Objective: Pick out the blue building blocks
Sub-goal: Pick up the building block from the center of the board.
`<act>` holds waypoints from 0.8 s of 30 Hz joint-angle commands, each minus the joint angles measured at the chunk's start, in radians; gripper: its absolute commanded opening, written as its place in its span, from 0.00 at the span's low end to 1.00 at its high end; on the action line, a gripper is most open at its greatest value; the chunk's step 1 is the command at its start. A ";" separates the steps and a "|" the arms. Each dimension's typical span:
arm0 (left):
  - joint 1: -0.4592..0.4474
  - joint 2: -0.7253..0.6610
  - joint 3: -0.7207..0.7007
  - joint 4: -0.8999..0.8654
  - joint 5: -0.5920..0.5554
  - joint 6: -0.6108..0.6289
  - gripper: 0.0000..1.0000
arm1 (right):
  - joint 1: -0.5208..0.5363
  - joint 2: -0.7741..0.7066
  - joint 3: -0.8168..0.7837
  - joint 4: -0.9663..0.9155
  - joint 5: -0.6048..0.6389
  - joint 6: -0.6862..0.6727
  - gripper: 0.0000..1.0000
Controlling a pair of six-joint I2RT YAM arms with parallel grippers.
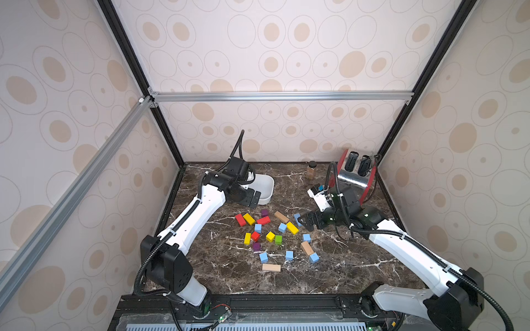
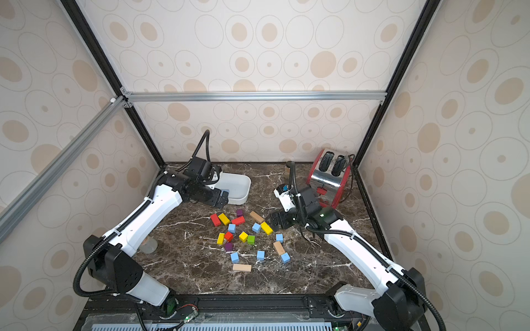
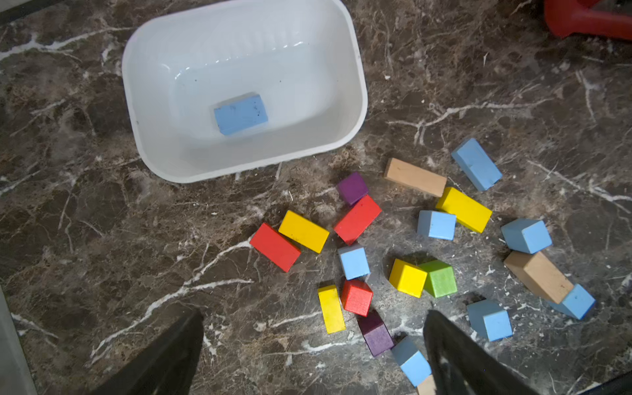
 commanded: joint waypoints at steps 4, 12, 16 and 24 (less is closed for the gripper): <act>-0.061 -0.068 -0.090 -0.038 -0.042 -0.103 0.99 | 0.038 -0.073 -0.087 0.026 -0.052 0.039 1.00; -0.099 -0.144 -0.237 -0.020 -0.067 -0.228 0.99 | 0.057 -0.083 -0.187 0.097 -0.074 0.068 1.00; -0.101 -0.170 -0.287 -0.004 -0.072 -0.273 0.99 | 0.060 -0.062 -0.216 0.137 -0.094 0.081 1.00; -0.101 -0.145 -0.340 0.060 -0.016 -0.333 0.97 | 0.061 -0.022 -0.253 0.216 -0.122 0.097 1.00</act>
